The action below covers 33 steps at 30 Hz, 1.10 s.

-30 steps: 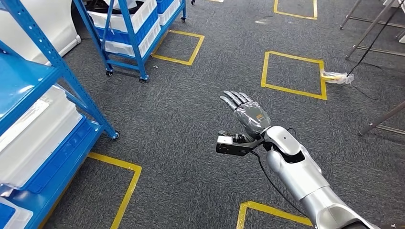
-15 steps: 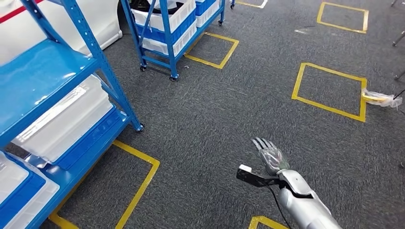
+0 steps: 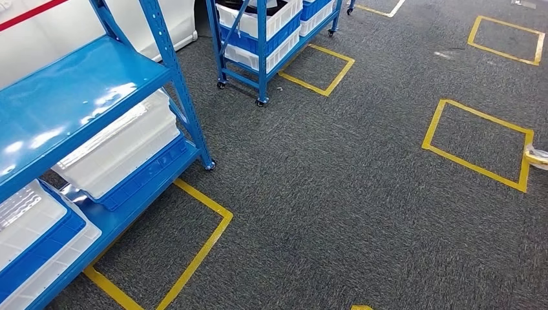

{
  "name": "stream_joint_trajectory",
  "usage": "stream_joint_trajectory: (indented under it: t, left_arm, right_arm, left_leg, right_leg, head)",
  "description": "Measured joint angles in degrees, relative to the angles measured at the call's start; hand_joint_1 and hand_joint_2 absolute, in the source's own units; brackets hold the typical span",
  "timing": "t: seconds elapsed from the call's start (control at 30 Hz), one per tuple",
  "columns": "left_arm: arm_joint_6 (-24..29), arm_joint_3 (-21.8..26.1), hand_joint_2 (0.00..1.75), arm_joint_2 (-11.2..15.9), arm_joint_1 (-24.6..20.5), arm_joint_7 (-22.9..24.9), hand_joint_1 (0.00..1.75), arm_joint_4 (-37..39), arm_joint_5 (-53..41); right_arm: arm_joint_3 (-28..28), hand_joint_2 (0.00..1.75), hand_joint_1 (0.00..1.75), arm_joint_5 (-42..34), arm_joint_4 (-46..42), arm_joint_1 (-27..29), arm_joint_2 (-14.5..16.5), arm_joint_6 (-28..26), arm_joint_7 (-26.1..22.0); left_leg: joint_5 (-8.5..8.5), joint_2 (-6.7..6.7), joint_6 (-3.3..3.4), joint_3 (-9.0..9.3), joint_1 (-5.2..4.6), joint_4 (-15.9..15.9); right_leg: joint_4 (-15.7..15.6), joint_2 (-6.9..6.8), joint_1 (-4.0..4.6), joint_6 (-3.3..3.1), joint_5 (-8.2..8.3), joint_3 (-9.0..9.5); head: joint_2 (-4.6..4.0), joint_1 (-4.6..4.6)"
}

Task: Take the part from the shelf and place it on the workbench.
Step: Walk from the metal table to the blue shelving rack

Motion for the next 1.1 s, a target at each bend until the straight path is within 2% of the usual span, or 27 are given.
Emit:
stream_joint_trajectory:
  t: [0.2,0.27,0.33,0.37,0.4,0.43,0.5,0.53,0.57,0.6,0.63,0.67,0.7,0.73,0.77,0.8,0.87,0.9,0.97,1.03,1.07,1.1]
  left_arm:
    - [-0.9,3.3,1.75,0.0,0.7,-0.3,0.0,-0.7,-4.8]
    - [-0.5,5.1,0.87,0.0,1.2,-0.6,0.0,-1.1,-7.8]
    - [-0.1,7.1,0.0,0.0,1.5,-0.8,0.0,-1.6,-10.9]
    - [0.0,8.2,0.0,-0.1,1.7,-1.0,0.0,-1.9,-12.5]
    - [0.2,9.3,0.0,-0.2,1.8,-1.1,0.0,-2.3,-14.0]
    - [0.4,10.4,0.0,-0.3,1.9,-1.3,0.0,-2.8,-15.6]
    - [0.8,12.7,0.0,-0.4,1.8,-1.6,0.0,-3.8,-18.8]
    - [1.0,13.9,0.0,-0.5,1.7,-1.8,0.0,-4.5,-20.4]
    - [1.2,15.1,0.0,-0.5,1.7,-1.9,0.0,-5.1,-22.0]
    - [1.3,16.4,0.0,-0.5,1.7,-2.1,0.0,-5.8,-23.5]
    - [1.5,17.6,0.0,-0.6,1.7,-2.2,0.0,-6.5,-25.1]
    - [1.8,18.8,0.0,-0.7,1.7,-2.4,0.0,-7.3,-26.6]
    - [2.0,20.0,0.0,-0.8,1.7,-2.5,0.0,-7.9,-28.1]
    - [2.1,21.2,0.0,-0.8,1.6,-2.7,0.0,-8.4,-29.6]
    - [2.4,22.4,0.0,-0.8,1.6,-2.8,0.0,-8.9,-31.1]
    - [2.6,23.7,0.0,-0.8,1.7,-2.9,0.0,-9.2,-32.6]
    - [3.0,26.3,0.0,-0.9,2.2,-3.2,0.0,-9.9,-35.8]
    - [3.1,27.5,0.0,-0.9,2.5,-3.3,0.0,-10.0,-37.4]
    - [3.5,29.9,0.0,-0.9,3.3,-3.7,0.0,-10.2,-40.4]
    - [3.9,32.2,0.0,-1.0,4.4,-3.9,0.0,-10.3,-43.4]
    - [4.1,33.3,0.0,-1.0,5.1,-4.0,0.0,-10.3,-44.9]
    - [4.3,34.4,0.0,-1.0,5.9,-4.1,0.0,-10.3,-46.3]
  right_arm:
    - [-2.7,1.75,0.0,-3.5,0.8,3.3,1.0,1.5,1.4]
    - [-3.4,1.75,0.0,-5.1,0.8,3.9,1.5,1.7,1.3]
    - [-4.0,1.75,0.0,-6.6,0.8,4.4,2.0,1.8,1.0]
    - [-4.2,1.75,0.0,-7.4,0.8,4.7,2.3,1.9,0.9]
    - [-4.4,1.75,0.0,-8.2,0.8,5.1,2.4,1.9,0.7]
    - [-4.6,1.75,0.0,-9.1,0.8,5.5,2.6,2.0,0.6]
    - [-5.1,1.75,0.0,-10.7,1.0,6.7,2.9,2.2,0.4]
    - [-5.4,1.75,0.0,-11.5,1.1,7.3,3.1,2.4,0.3]
    - [-5.6,1.75,0.0,-12.3,1.3,7.9,3.3,2.5,0.2]
    - [-5.8,1.75,0.0,-13.1,1.5,8.4,3.5,2.6,0.0]
    - [-6.0,1.75,0.0,-13.9,1.7,9.0,3.7,2.7,-0.1]
    - [-6.2,1.75,0.0,-14.6,1.8,9.6,3.8,2.8,-0.2]
    - [-6.4,1.75,0.0,-15.4,1.9,10.1,4.1,2.9,-0.3]
    - [-6.6,1.75,0.0,-16.2,2.0,10.6,4.3,2.9,-0.5]
    - [-6.9,1.75,0.0,-17.0,2.1,11.0,4.6,3.0,-0.6]
    - [-7.1,1.75,0.0,-17.7,2.2,11.2,4.9,3.0,-0.7]
    - [-7.6,1.75,0.0,-19.4,2.2,11.6,5.3,3.2,-1.0]
    - [-7.7,1.75,0.0,-20.1,2.1,11.6,5.5,3.3,-1.2]
    - [-8.1,1.75,0.0,-21.7,1.8,11.8,5.9,3.5,-1.5]
    - [-8.6,1.75,0.0,-23.2,0.9,11.8,6.3,3.7,-1.7]
    - [-8.8,1.75,0.0,-23.9,0.3,11.6,6.5,3.7,-1.8]
    - [-8.9,1.75,0.0,-24.6,-0.4,11.5,6.7,3.8,-2.0]
  left_leg:
    - [-0.26,0.33,0.41,0.18,-0.2,0.1]
    - [-0.4,0.34,0.72,0.1,-0.36,0.3]
    - [-0.4,0.25,1.49,0.28,-0.52,-0.2]
    - [-0.08,0.14,1.89,0.78,-0.42,-1.0]
    - [0.37,-0.01,2.19,1.42,-0.22,-2.0]
    - [0.85,-0.21,2.45,2.0,-0.03,-2.9]
    - [1.28,-0.74,2.68,2.32,0.11,-3.4]
    - [1.3,-1.1,2.65,2.23,0.09,-3.3]
    - [1.25,-1.52,2.54,2.17,0.09,-3.2]
    - [1.13,-1.94,2.34,2.13,0.14,-2.9]
    - [0.95,-2.37,2.05,2.09,0.26,-2.5]
    - [0.68,-2.79,1.63,2.0,0.43,-2.0]
    - [0.35,-3.18,1.1,1.81,0.5,-1.4]
    - [0.0,-3.53,0.54,1.55,0.51,-0.7]
    - [-0.25,-3.81,0.03,1.28,0.49,-0.2]
    - [-0.34,-4.06,-0.4,1.07,0.45,0.0]
    - [-0.38,-4.46,-0.95,0.84,0.66,0.3]
    - [-0.88,-4.24,-1.14,0.55,0.76,1.0]
    - [-3.94,-3.1,-1.36,-1.46,0.85,5.5]
    - [-8.0,-2.23,-1.36,-4.99,0.81,13.4]
    - [-9.01,-2.11,-1.24,-6.2,0.76,16.3]
    - [-8.93,-2.0,-1.0,-6.49,0.67,17.3]
  right_leg:
    - [-0.2,0.33,-0.2,0.88,0.08,0.13]
    - [-0.4,0.32,-0.39,1.43,0.21,0.23]
    - [-1.1,0.07,-0.59,2.17,0.44,0.74]
    - [-1.2,0.47,-0.72,2.48,0.36,1.11]
    - [-0.6,1.45,-0.71,2.52,-0.28,1.13]
    - [1.0,2.71,-0.72,2.48,-1.57,0.56]
    - [7.7,4.97,-0.81,2.31,-5.48,-2.61]
    - [11.2,5.32,-0.87,2.32,-6.96,-4.37]
    - [13.4,5.43,-0.99,2.4,-7.45,-5.49]
    - [13.5,5.45,-1.17,2.52,-6.75,-5.59]
    - [11.4,5.46,-1.42,2.66,-5.09,-4.58]
    - [7.6,5.65,-1.74,2.86,-3.13,-2.8]
    - [4.6,6.19,-1.86,3.07,-1.73,-1.3]
    - [2.4,6.74,-1.9,2.96,-0.86,-0.27]
    - [1.5,7.17,-1.81,2.69,-0.66,0.1]
    - [1.8,7.38,-1.55,2.22,-0.79,-0.11]
    - [1.9,6.64,-1.39,1.12,-0.64,-0.28]
    - [1.9,6.18,-1.33,0.64,-0.56,-0.36]
    - [1.8,5.05,-1.11,-0.11,-0.45,-0.54]
    - [1.8,3.8,-0.61,-0.5,-0.51,-0.72]
    - [1.8,3.13,-0.34,-0.65,-0.59,-0.73]
    - [1.8,2.47,-0.09,-0.79,-0.68,-0.67]
  head:
    - [0.0,0.0]
    - [0.0,-0.02]
    - [0.0,-0.04]
    - [0.0,-0.02]
    - [0.0,0.0]
    - [0.0,0.03]
    - [0.0,0.05]
    - [0.0,0.05]
    - [0.0,0.05]
    - [0.0,0.04]
    - [0.0,0.05]
    - [0.0,0.05]
    - [0.0,0.08]
    - [0.0,0.05]
    - [0.0,0.01]
    - [0.0,-0.03]
    - [0.0,-0.09]
    - [0.0,-0.1]
    - [0.0,-0.12]
    - [0.0,-0.12]
    - [0.0,-0.1]
    - [0.0,-0.1]
